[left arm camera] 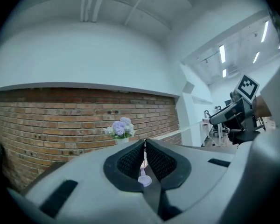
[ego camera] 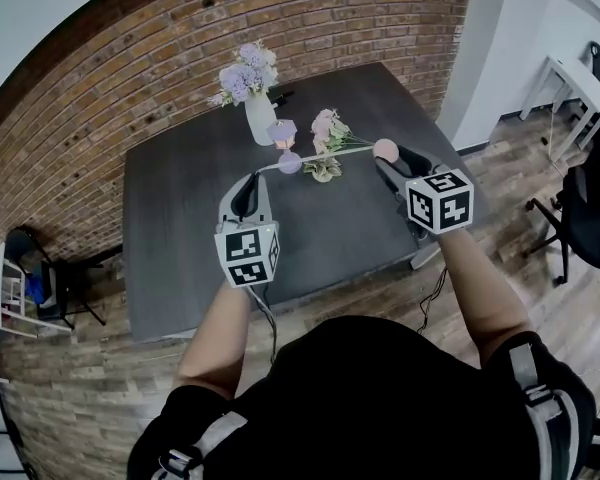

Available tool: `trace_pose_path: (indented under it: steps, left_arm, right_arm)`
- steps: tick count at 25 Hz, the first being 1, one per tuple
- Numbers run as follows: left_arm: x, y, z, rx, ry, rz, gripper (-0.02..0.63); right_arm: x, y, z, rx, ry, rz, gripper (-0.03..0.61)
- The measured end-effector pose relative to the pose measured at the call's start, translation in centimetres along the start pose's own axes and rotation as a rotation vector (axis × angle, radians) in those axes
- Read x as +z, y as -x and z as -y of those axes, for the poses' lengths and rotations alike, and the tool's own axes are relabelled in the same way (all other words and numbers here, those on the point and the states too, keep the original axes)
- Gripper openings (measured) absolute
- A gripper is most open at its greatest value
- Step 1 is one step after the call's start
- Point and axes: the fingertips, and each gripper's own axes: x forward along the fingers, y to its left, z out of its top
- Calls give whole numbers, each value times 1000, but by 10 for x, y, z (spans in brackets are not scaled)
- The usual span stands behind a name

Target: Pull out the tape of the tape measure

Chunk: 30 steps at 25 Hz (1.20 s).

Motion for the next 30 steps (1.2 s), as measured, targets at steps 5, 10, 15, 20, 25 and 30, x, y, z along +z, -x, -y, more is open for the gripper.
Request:
trace_pose_path:
  steps: [5,10,15,20,25,30]
  left_arm:
    - [4,5,-33,74,7,9,15]
    - [6,3,-38,105,10,16,15]
    - [-3,7,-60,179,37,-12,15]
    - [-4,4,-54,159,33,-13,15]
    - [-1,1,-44,139,11,-7,15]
    - [-1,-1,-45,144,8,-11,15]
  right_arm:
    - [3,4,29,-56,-6,13,206]
    - [5,1,32,-73,10,22,206]
    - [-1,5,50,-116,-22,12,206]
    - [-2,5,51,-114,-23,9,204]
    - [-2,4,44,-97,-21,14,206]
    - [-1,3,44,-93,-24,17,206]
